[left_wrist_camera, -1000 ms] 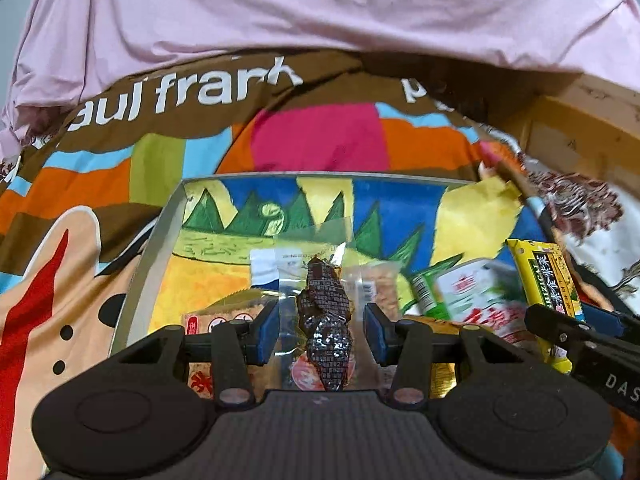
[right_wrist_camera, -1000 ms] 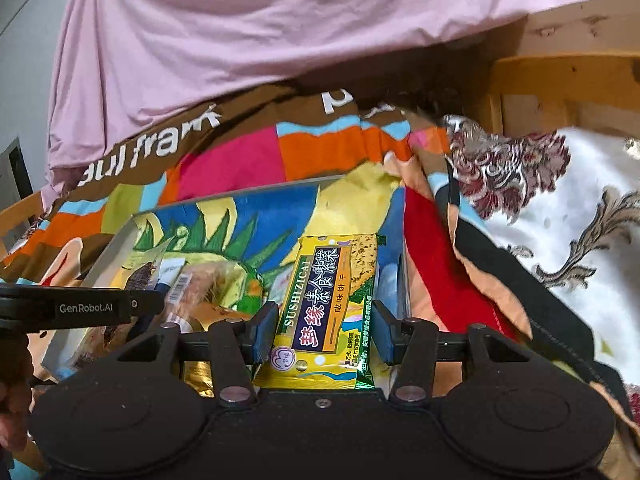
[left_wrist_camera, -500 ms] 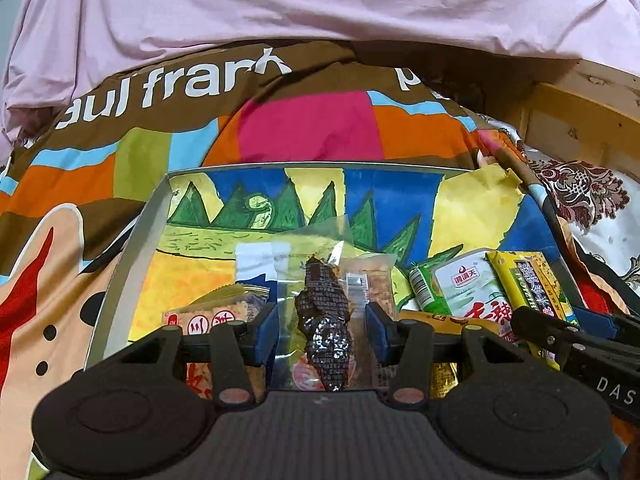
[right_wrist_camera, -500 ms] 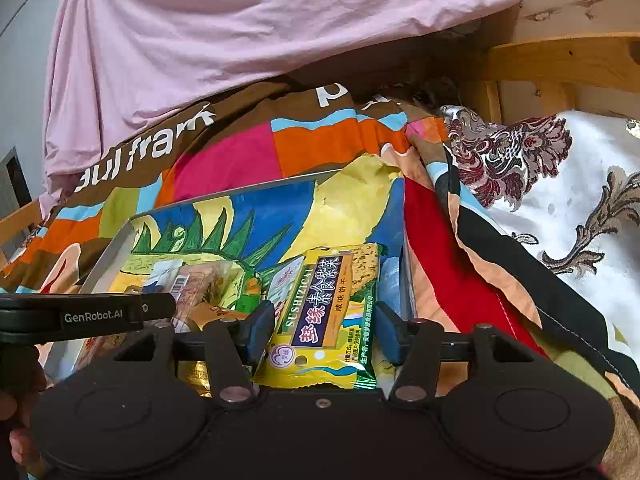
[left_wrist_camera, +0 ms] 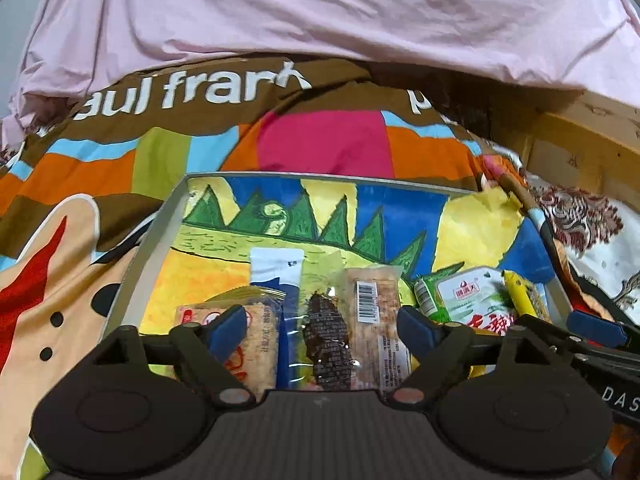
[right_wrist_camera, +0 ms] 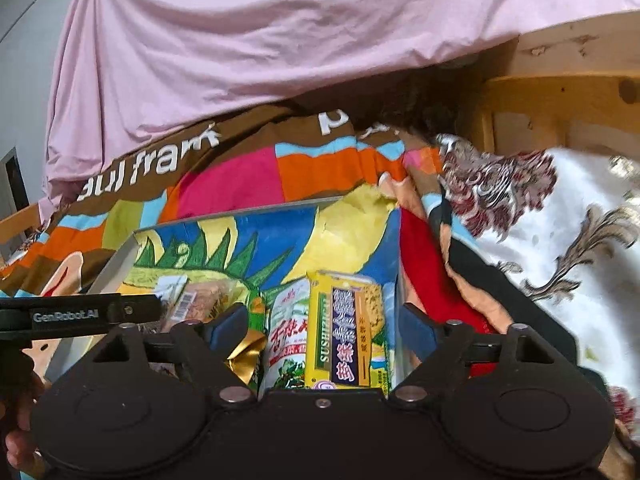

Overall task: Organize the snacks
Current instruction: 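Open both tools to release the snacks in the tray, then withdraw both tools from the tray back over the blanket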

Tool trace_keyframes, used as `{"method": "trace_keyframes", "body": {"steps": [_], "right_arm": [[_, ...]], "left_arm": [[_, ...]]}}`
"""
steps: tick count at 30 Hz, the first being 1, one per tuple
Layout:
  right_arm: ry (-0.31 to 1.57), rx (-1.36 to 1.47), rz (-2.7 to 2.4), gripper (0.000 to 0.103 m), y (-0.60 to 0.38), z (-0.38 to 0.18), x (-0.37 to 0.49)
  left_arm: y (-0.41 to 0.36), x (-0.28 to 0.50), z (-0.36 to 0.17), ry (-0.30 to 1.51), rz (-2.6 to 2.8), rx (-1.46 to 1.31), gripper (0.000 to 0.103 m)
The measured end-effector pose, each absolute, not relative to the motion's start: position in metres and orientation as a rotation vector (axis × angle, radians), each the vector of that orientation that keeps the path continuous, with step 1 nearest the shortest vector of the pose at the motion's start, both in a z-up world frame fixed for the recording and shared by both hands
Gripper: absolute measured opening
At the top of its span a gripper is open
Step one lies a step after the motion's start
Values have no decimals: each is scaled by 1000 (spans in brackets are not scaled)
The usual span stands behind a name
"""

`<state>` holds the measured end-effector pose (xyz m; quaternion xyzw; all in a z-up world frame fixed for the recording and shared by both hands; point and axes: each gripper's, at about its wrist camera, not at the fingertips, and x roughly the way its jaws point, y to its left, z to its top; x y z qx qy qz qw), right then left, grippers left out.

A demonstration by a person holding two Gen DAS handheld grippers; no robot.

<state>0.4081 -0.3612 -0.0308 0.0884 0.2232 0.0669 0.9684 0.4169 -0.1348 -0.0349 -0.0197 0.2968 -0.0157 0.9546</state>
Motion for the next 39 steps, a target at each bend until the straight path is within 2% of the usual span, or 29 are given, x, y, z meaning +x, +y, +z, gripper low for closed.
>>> {"method": "trace_keyframes", "body": {"steps": [7,13,26,34,39], "right_arm": [[383,183,123,96,-362,1,375],[313,163,126,102,-362,31,333],[270,196,169,102,-354,68,231],[274,178,188,102,-343,70,179],[355,251,232,102,-337,58,160]], "left_arm": [[-123,391,-11,535,-22,-90,102],[-113,357,19,480,-24,-123,102],[-90,253,62,406,-38,-171,102],[-71,200,64,422,-31,-163,103],[-57,172,58,437,-32,-144,103]]}}
